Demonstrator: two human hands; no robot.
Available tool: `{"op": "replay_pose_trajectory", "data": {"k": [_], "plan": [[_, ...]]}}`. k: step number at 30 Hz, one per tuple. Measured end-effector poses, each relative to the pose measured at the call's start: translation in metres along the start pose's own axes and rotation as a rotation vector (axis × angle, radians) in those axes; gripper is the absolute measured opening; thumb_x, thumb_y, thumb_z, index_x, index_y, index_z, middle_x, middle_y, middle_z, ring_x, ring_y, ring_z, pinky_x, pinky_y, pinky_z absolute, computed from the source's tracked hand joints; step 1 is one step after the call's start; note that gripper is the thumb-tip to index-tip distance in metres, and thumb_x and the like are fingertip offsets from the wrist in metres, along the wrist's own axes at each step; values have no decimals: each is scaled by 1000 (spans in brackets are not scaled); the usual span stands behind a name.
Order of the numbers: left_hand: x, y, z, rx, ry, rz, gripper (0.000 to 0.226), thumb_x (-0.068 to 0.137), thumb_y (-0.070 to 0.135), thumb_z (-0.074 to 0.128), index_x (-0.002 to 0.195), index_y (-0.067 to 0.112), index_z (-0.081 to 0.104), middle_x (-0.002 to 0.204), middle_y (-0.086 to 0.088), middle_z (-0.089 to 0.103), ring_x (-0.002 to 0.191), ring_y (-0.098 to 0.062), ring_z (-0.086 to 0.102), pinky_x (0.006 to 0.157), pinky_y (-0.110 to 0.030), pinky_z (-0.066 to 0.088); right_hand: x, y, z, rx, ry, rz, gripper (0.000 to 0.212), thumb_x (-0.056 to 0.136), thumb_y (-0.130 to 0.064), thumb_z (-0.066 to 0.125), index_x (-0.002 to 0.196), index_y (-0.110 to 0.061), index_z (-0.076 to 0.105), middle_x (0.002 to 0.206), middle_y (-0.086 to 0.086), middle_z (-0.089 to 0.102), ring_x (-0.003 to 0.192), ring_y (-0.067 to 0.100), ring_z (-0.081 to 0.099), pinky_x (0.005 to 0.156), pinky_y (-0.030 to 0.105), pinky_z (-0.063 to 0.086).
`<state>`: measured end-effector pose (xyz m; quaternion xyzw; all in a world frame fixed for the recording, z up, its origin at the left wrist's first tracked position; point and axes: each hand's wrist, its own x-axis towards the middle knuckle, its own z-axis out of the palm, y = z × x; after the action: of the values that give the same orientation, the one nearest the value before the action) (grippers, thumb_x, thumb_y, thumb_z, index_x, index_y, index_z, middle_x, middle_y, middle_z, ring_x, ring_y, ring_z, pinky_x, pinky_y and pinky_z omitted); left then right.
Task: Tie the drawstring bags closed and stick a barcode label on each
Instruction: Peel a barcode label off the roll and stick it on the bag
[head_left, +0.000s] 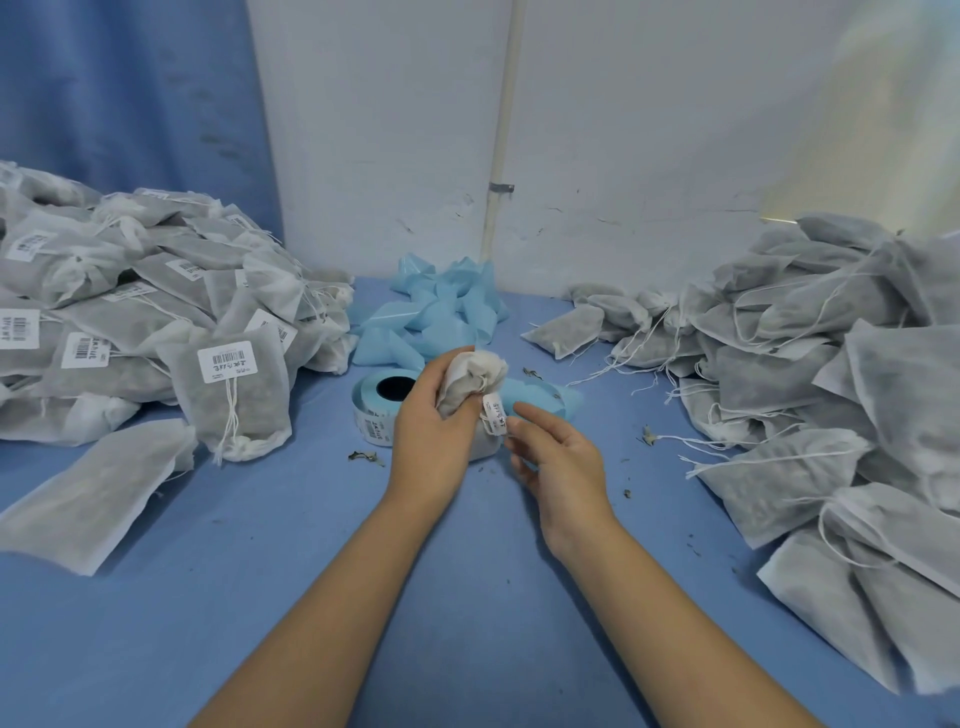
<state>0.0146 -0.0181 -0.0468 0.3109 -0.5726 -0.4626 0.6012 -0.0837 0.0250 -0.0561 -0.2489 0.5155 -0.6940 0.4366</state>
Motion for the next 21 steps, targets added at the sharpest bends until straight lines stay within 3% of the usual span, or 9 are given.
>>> {"op": "replay_pose_trajectory", "data": {"k": [3,6,11,21], "plan": [[-1,2,-2,33,-41,23,39,86,-7,55,111,22,61,105,9,65,92,8,59,84,-9,44,2,-6,-1,-31,-47,110,9,85,-2,66,93,-5,69,63,-2,66,52,3,57,52,11,47],[-1,3,-1,39,-73,52,39,87,-8,55,112,22,60,105,13,64,90,12,59,80,-6,43,5,-13,-6,-29,-74,240,1,83,-5,69,84,-6,69,63,1,66,52,5,58,48,11,46],[0,4,-4,71,-54,100,38,89,-4,55,112,26,59,104,20,63,89,14,58,75,-3,41,6,-25,-15,81,-150,435,8,70,-5,74,77,-8,69,62,0,66,47,6,58,44,12,45],[0,6,3,85,95,222,37,90,5,60,105,37,49,100,30,57,95,13,54,80,-3,38,-2,-25,-6,343,-170,416,6,78,-12,70,82,-7,69,70,3,71,62,14,71,51,17,55]]}}
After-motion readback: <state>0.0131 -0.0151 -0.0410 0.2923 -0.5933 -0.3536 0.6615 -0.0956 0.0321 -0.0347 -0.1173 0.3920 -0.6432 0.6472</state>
